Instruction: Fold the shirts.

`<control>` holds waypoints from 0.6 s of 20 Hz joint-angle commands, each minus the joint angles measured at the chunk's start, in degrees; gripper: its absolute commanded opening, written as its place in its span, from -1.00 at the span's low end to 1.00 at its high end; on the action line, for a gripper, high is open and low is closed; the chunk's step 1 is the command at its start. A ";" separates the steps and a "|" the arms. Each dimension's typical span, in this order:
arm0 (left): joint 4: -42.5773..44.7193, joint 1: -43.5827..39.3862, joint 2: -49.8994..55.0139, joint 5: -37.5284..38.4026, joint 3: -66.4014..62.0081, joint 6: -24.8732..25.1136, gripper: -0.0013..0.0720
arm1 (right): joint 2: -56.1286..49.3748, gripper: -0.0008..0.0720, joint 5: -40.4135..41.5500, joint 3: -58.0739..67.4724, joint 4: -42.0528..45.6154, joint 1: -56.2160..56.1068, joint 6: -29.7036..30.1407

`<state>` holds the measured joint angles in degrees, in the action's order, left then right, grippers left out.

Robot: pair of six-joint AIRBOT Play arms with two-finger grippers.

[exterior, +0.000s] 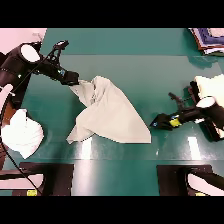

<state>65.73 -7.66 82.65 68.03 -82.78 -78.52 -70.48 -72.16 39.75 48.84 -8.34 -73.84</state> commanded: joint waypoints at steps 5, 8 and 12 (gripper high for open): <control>0.31 0.02 -0.04 1.92 -0.11 0.11 -0.88 | -8.96 -0.35 6.29 2.75 -1.55 -9.81 0.42; 2.62 0.11 -0.98 1.62 -0.20 -0.26 -0.88 | -7.43 -0.93 6.43 6.43 1.92 -8.92 0.39; 14.53 0.22 -9.49 -3.19 -3.32 -2.56 -0.88 | 1.16 -0.94 5.46 19.78 6.75 -1.60 -0.44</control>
<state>72.29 -7.53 77.71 67.68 -84.09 -79.66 -73.89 -66.48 51.68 52.38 -13.89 -73.47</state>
